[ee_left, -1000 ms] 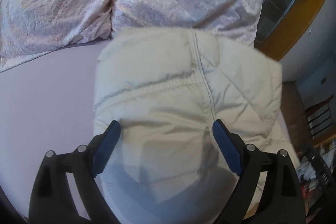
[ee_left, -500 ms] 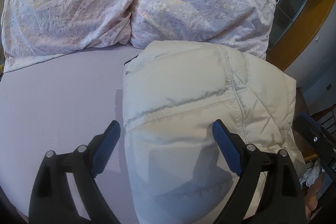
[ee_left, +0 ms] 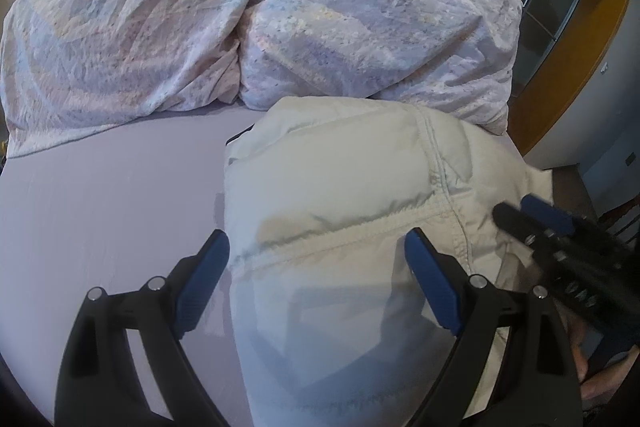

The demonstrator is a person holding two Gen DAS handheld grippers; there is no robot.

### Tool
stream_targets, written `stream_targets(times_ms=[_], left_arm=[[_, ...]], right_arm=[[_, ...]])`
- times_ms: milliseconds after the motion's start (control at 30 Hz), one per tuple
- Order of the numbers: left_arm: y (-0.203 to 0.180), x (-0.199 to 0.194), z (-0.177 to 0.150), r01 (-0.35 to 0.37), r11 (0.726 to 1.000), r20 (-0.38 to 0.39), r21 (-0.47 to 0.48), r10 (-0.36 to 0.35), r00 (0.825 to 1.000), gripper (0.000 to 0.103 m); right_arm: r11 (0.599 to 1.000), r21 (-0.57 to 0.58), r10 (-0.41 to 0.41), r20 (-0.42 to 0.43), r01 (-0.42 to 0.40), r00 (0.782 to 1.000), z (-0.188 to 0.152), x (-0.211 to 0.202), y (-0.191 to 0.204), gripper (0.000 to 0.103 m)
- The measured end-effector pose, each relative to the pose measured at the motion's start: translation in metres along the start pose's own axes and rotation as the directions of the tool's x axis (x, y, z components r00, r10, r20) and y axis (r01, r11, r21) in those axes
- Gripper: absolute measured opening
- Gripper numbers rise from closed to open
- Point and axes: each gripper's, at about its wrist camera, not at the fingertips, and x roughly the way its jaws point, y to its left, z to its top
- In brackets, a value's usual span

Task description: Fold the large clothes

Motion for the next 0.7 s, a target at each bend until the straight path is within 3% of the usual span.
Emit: stream_targets(times_ms=[400,700], left_arm=[[-0.019,0.024,-0.001,0.013,1.000,-0.001,0.021,-0.013,1.000,0.092],[-0.021,0.046,-0.005,-0.004,1.000,-0.017,0.019,0.004,1.000,0.100]], right_arm=[[0.989,0.134,0.059,-0.027,-0.055,0.998,-0.024,0.030,-0.044,0.056],[0.989,0.128,0.074,-0.023,-0.070,0.997,-0.031,0.045,-0.048,0.056]])
